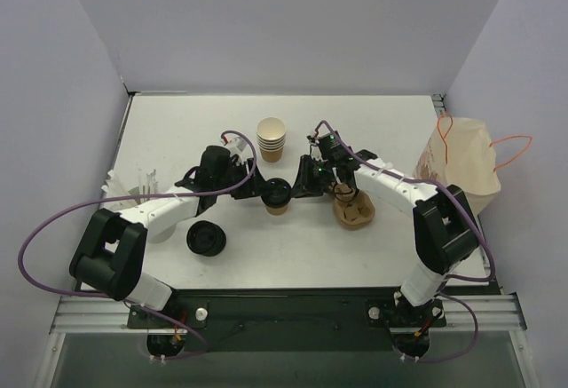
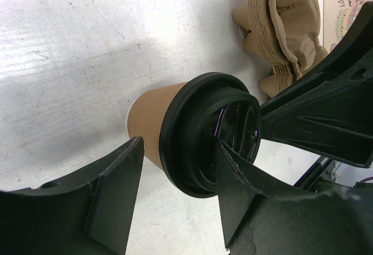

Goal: Pack the takeout coffee

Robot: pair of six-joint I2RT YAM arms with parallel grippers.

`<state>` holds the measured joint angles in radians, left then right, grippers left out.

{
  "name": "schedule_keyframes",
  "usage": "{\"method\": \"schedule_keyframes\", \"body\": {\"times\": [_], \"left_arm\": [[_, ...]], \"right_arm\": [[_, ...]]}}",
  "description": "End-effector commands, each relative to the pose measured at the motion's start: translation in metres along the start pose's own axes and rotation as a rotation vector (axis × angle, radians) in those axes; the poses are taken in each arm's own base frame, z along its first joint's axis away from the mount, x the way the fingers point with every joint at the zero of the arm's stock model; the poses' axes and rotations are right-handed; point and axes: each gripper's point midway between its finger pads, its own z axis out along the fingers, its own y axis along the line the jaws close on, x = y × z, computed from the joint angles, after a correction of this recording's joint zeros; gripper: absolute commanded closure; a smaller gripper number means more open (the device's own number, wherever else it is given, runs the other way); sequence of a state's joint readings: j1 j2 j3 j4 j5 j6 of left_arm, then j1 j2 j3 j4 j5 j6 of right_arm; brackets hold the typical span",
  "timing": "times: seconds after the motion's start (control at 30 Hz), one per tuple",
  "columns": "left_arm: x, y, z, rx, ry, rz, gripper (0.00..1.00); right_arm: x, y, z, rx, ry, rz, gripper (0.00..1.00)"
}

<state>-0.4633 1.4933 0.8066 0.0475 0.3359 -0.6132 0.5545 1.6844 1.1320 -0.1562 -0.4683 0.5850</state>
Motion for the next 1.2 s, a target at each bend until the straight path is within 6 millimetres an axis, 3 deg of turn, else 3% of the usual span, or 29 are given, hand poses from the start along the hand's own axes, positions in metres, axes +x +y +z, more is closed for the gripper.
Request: {"method": "schedule_keyframes", "body": {"times": [0.0,0.13,0.23,0.33,0.37,0.5,0.6,0.67,0.9,1.03,1.17], "left_arm": [[0.022,0.037,0.008,-0.133,0.048,-0.012,0.40],[0.028,0.045,0.009,-0.155,0.054,-0.024,0.40],[0.029,0.045,0.010,-0.154,0.058,-0.027,0.40],[0.026,0.043,0.012,-0.144,0.055,-0.019,0.40],[0.025,0.042,0.012,-0.142,0.055,-0.011,0.40],[0.020,0.038,0.016,-0.121,0.057,0.014,0.40],[0.025,0.038,0.021,-0.102,0.076,0.019,0.40],[0.025,0.035,0.024,-0.082,0.080,0.022,0.40],[0.027,0.029,0.029,-0.029,0.092,0.041,0.40],[0.027,0.030,0.031,-0.030,0.098,0.046,0.40],[0.029,0.031,0.034,-0.031,0.103,0.037,0.40]], "right_arm": [[0.036,-0.050,0.014,0.168,0.053,0.062,0.82],[0.059,-0.063,0.024,0.215,0.056,0.078,0.83],[0.065,-0.058,0.027,0.216,0.065,0.055,0.83],[0.052,-0.035,0.018,0.148,0.034,0.045,0.82],[0.039,-0.019,0.009,0.104,-0.005,0.029,0.80],[0.005,0.015,-0.021,0.004,-0.089,0.003,0.77],[-0.013,0.022,-0.038,-0.024,-0.131,0.001,0.74],[-0.022,0.014,-0.043,-0.013,-0.148,0.014,0.72],[-0.051,0.004,-0.046,-0.040,-0.166,0.012,0.72],[-0.067,0.024,-0.050,-0.142,-0.166,-0.075,0.65],[-0.068,0.034,-0.043,-0.214,-0.119,-0.119,0.61]]}}
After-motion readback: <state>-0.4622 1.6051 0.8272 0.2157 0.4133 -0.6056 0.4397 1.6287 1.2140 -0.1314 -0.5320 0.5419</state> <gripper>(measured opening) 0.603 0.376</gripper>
